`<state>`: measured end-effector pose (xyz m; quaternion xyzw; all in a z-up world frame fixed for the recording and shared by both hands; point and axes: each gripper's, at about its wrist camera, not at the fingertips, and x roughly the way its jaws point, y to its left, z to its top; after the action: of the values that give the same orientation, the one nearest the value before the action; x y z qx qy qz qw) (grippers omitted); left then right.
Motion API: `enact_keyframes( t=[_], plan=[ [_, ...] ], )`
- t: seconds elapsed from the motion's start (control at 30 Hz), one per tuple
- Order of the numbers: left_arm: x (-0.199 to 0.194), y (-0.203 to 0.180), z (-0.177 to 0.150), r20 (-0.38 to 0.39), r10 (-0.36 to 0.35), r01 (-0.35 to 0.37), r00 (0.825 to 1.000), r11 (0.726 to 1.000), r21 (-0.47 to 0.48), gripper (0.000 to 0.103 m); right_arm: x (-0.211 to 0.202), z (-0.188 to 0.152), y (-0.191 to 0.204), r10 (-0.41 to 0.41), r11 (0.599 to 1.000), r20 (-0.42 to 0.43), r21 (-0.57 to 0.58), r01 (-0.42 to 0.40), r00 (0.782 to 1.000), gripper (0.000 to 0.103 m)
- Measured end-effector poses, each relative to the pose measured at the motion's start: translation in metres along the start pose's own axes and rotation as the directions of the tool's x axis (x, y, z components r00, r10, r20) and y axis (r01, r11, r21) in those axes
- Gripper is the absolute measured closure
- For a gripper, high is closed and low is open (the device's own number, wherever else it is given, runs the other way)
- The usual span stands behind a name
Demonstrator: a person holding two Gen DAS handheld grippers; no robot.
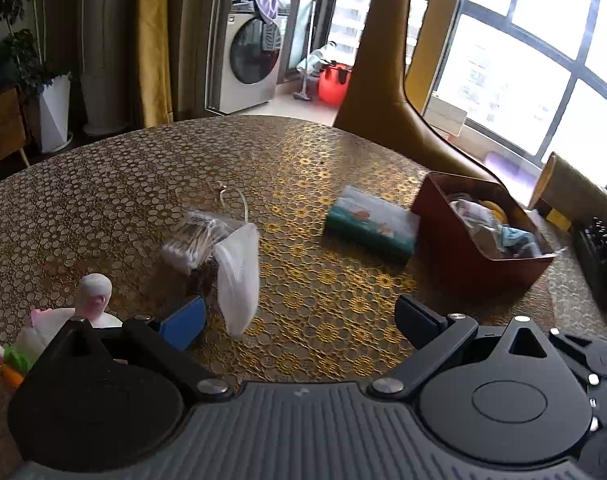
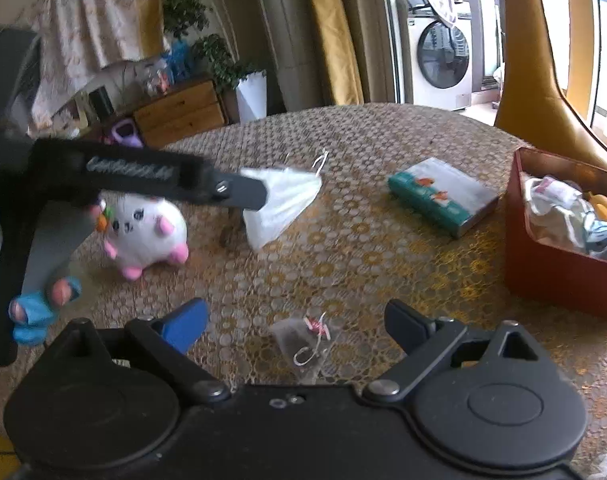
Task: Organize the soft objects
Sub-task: 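Move both tools back toward the small clear packets on the table, then grasp the small clear packet with the right tool while the left tool grasps the white mesh bag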
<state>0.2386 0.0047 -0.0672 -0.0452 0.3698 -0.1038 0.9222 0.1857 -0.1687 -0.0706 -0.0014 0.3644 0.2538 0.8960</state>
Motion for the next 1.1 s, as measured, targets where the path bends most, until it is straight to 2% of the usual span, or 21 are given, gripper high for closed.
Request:
enact_keyframes(
  t=[0.07, 0.53, 0.77, 0.87, 0.93, 1.1],
  plan=[
    [0.008, 0.002, -0.001, 0.013, 0.038, -0.038, 0.999, 0.999, 0.001, 0.001, 0.007, -0.002, 0.004, -0.006, 1.000, -0.018, -0.023, 0.005, 1.000, 0.009],
    [0.067, -0.002, 0.002, 0.060, 0.169, -0.172, 0.984, 0.983, 0.059, 0.002, 0.041, -0.019, 0.013, -0.051, 0.989, -0.092, -0.143, 0.037, 0.994, 0.028],
    [0.085, 0.000, 0.004, 0.063, 0.209, -0.213, 0.976, 0.975, 0.061, 0.003, 0.054, -0.022, 0.018, -0.072, 0.980, -0.107, -0.190, 0.051, 0.992, 0.044],
    [0.091, -0.002, 0.005, 0.064, 0.228, -0.233, 0.972, 0.969, 0.081, 0.011, 0.058, -0.023, 0.020, -0.078, 0.977, -0.110, -0.204, 0.054, 0.991, 0.049],
    [0.094, -0.003, 0.005, 0.059, 0.238, -0.243, 0.970, 0.966, 0.092, 0.026, 0.059, -0.023, 0.020, -0.082, 0.976, -0.108, -0.211, 0.058, 0.991, 0.052],
    [0.098, -0.005, 0.003, 0.058, 0.249, -0.254, 0.967, 0.961, 0.107, 0.046, 0.061, -0.024, 0.021, -0.090, 0.974, -0.104, -0.218, 0.066, 0.990, 0.058]
  ],
)
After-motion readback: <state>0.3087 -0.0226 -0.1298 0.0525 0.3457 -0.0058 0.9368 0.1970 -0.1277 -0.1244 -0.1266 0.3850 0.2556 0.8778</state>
